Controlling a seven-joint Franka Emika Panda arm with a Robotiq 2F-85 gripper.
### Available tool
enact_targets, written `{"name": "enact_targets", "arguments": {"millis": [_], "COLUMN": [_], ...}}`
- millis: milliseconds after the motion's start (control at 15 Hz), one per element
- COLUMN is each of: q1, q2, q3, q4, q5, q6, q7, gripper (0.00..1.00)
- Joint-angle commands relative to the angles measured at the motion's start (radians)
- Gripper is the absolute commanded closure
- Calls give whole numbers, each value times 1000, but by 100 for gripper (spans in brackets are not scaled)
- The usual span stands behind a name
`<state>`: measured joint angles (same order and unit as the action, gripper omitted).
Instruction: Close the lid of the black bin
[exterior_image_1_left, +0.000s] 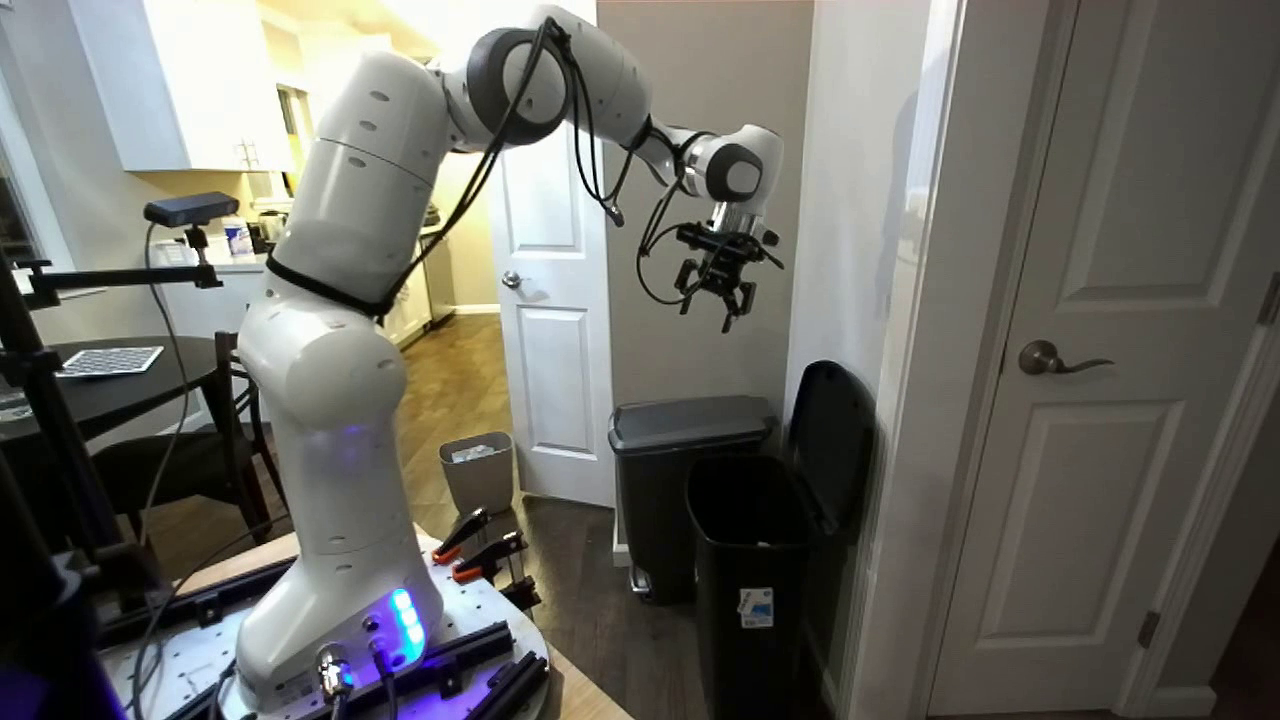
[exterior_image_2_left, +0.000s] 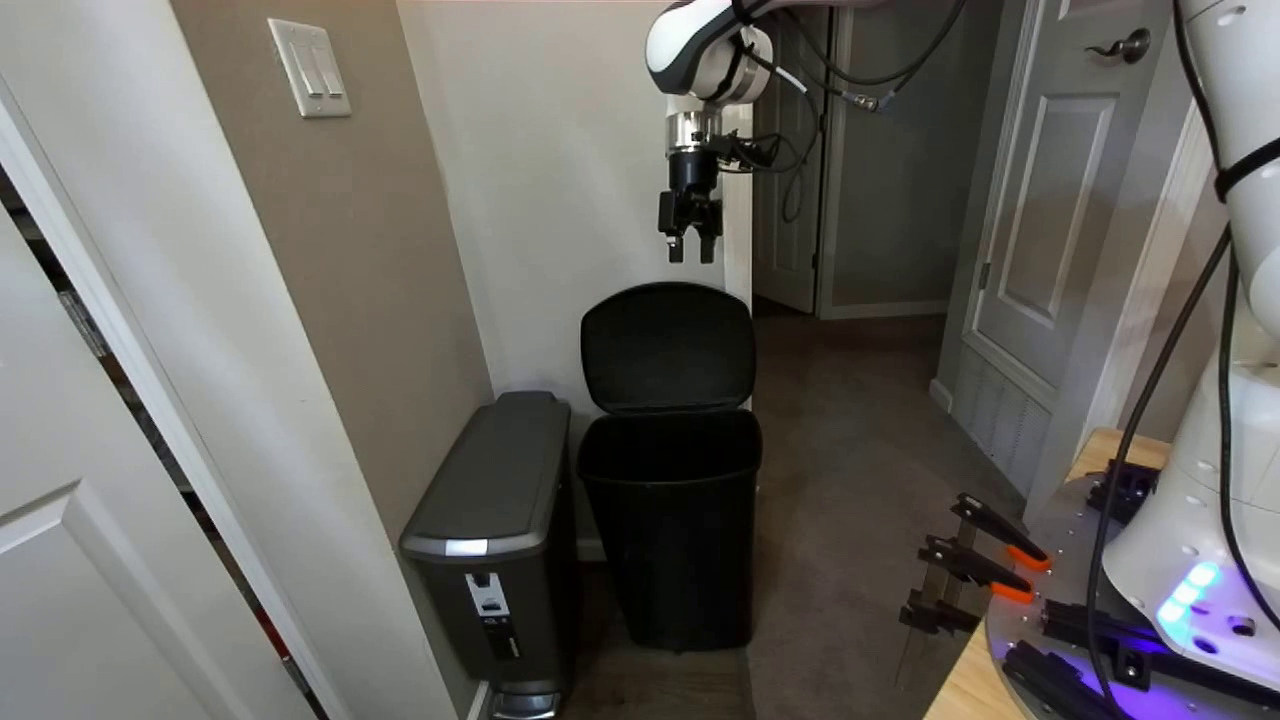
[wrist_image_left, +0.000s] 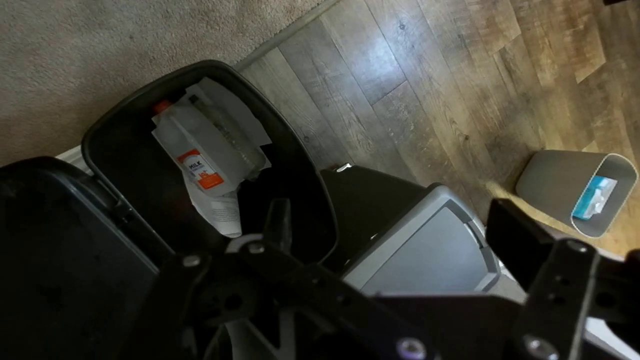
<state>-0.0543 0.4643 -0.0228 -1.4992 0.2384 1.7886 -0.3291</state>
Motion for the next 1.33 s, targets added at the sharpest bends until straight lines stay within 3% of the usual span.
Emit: {"name": "enact_targets", "arguments": {"millis": [0,467,933,1000,1267], "q1": [-42,-92,-82,-75,-74], "q2": [84,311,561,493,516], "q3": [23,29,34,19,20], "q4": [116,422,761,643,666], "q5": [-17,-101,-219,-188,-189], "q6": [6,-36,-55,-10,-9], "q7": [-46,-140,-174,-148,-148], "gripper": [0,0,0,0,0]}}
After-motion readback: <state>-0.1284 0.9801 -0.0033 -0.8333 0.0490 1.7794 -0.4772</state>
